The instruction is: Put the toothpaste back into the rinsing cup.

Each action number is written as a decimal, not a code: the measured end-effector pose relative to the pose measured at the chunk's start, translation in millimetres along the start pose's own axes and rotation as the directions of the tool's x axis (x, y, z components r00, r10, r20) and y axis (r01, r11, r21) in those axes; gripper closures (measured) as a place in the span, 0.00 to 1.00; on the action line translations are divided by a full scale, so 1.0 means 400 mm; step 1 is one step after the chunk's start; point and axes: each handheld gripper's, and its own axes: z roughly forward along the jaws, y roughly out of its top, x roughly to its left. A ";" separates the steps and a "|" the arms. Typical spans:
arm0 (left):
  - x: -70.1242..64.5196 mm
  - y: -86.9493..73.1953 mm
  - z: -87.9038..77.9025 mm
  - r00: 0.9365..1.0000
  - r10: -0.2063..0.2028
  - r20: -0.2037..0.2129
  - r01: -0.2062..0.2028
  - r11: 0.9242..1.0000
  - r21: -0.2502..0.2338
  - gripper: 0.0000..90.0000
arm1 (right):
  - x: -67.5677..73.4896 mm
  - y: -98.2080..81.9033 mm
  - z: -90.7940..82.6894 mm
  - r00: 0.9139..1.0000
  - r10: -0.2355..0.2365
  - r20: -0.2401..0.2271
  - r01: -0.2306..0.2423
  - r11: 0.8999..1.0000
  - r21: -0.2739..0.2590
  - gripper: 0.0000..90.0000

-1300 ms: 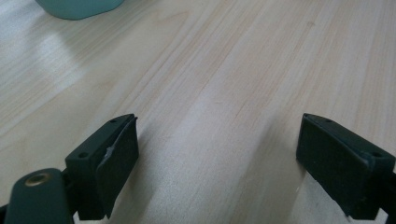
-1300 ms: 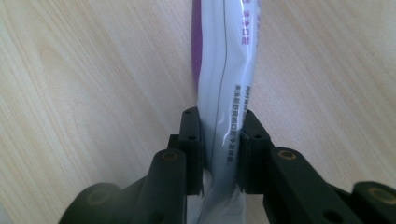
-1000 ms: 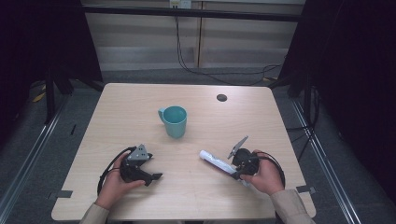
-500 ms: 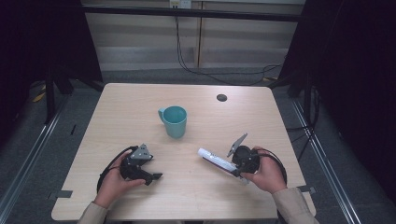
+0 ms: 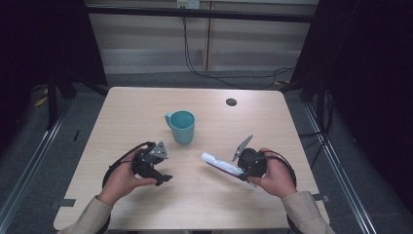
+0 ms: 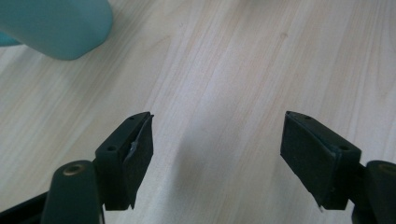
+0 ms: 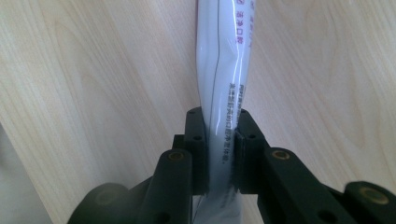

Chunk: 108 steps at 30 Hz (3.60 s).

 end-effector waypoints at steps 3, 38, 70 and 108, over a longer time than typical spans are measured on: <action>0.002 0.032 -0.012 0.999 0.032 0.000 -0.032 0.999 0.024 0.28 | 0.002 0.011 -0.001 1.000 -0.013 -0.005 0.013 1.000 0.005 0.87; -0.048 0.225 0.006 0.961 0.273 0.052 -0.277 0.957 0.090 0.38 | 0.038 0.106 -0.009 0.985 -0.169 -0.034 0.168 0.986 -0.020 0.87; -0.073 0.223 0.059 0.925 0.363 0.112 -0.372 0.926 0.070 0.53 | 0.063 0.143 -0.008 0.970 -0.236 -0.057 0.233 0.971 -0.059 0.87; -0.031 0.175 0.014 0.968 0.206 0.143 -0.216 0.974 0.063 0.78 | -0.010 0.105 -0.055 0.997 -0.068 -0.042 0.050 0.941 -0.335 0.39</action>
